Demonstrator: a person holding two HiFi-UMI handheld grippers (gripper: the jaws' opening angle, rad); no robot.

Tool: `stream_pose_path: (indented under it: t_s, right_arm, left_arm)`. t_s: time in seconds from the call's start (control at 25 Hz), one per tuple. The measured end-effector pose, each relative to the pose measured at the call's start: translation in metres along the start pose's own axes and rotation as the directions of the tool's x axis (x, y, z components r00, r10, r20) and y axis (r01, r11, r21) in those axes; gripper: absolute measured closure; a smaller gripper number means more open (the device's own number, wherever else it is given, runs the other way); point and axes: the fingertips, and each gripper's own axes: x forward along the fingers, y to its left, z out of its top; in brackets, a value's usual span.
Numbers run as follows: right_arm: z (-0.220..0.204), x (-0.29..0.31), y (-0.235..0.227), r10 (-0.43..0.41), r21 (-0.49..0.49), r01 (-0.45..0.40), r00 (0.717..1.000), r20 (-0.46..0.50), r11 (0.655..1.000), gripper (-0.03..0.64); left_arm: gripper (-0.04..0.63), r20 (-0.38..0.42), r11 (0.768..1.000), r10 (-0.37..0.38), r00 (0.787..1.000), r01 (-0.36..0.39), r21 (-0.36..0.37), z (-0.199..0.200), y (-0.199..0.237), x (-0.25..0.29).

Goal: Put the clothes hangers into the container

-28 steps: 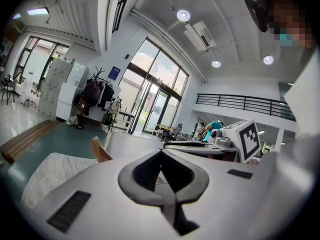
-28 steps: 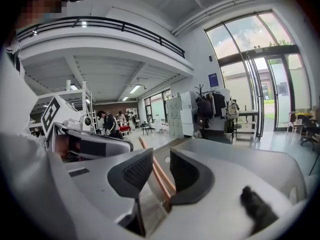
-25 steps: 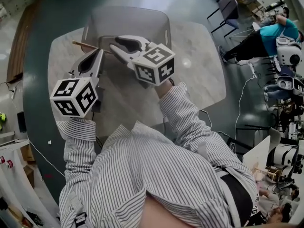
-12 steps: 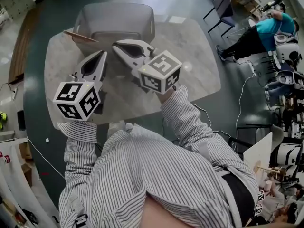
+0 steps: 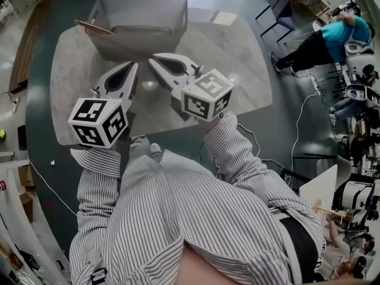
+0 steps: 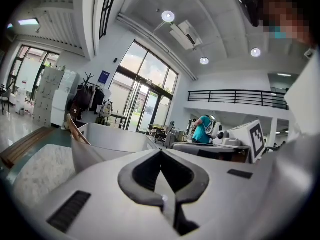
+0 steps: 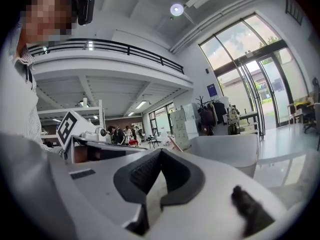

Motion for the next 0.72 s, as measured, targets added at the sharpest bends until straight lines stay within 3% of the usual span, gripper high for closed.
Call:
stream_pose_path:
  t_s: [0.52, 0.72]
  right_arm:
    - [-0.032, -0.016, 0.006, -0.098, 0.038, 0.098, 0.995, -0.009, 0.994, 0.601]
    - [-0.023, -0.007, 0.010, -0.144, -0.024, 0.145, 0.989, 0.020, 0.989, 0.601]
  left_arm:
    - [0.584, -0.054, 0.998, -0.063, 0.997, 0.064, 0.010, -0.023, -0.015, 0.000]
    - [0.584, -0.066, 0.998, -0.063, 0.996, 0.062, -0.016, -0.029, -0.004, -0.006]
